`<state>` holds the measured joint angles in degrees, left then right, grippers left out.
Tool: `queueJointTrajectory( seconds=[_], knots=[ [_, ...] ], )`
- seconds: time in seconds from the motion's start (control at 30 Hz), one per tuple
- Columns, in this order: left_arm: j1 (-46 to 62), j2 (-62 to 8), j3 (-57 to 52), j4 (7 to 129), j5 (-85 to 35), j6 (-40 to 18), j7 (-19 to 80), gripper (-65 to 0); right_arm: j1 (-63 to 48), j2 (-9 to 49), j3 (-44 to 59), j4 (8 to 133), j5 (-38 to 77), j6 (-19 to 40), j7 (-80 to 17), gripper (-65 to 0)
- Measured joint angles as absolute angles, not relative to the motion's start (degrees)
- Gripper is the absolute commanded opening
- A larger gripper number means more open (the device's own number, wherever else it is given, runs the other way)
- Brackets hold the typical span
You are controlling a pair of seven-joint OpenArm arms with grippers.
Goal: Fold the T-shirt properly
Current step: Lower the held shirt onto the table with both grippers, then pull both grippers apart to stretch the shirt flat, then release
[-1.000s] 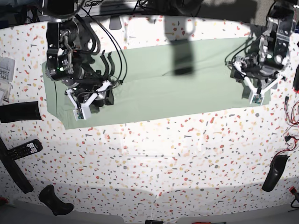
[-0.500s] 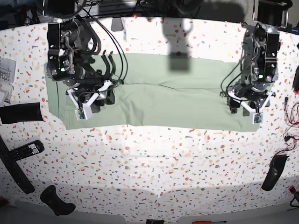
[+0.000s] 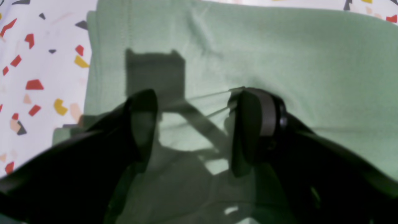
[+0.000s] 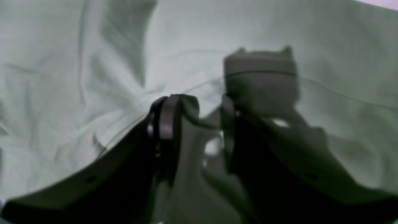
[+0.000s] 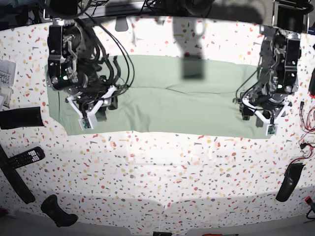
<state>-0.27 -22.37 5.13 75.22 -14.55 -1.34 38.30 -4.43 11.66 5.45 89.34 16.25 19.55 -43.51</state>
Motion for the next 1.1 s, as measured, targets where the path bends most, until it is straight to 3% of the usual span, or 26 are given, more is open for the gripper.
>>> queueJointTrajectory(
  seconds=[0.53, 0.73, 1.1],
  knots=[
    [0.91, -22.52, 5.69, 87.05, -7.86, 0.16, 51.99, -26.8, -3.42, 11.73, 5.45, 101.69, 16.05, 19.57, -44.8, -43.4],
    [-2.74, -22.55, 5.96, 90.26, -3.46, 0.01, 54.35, -26.7, 0.01, 11.73, 5.43, 102.17, 16.08, 19.55, -49.65, -29.3],
    [-7.35, -22.55, 5.93, 92.38, 5.87, 1.52, 57.04, -26.5, 2.85, 11.73, 5.43, 102.17, 16.08, 19.55, -53.93, -28.8]
  ],
)
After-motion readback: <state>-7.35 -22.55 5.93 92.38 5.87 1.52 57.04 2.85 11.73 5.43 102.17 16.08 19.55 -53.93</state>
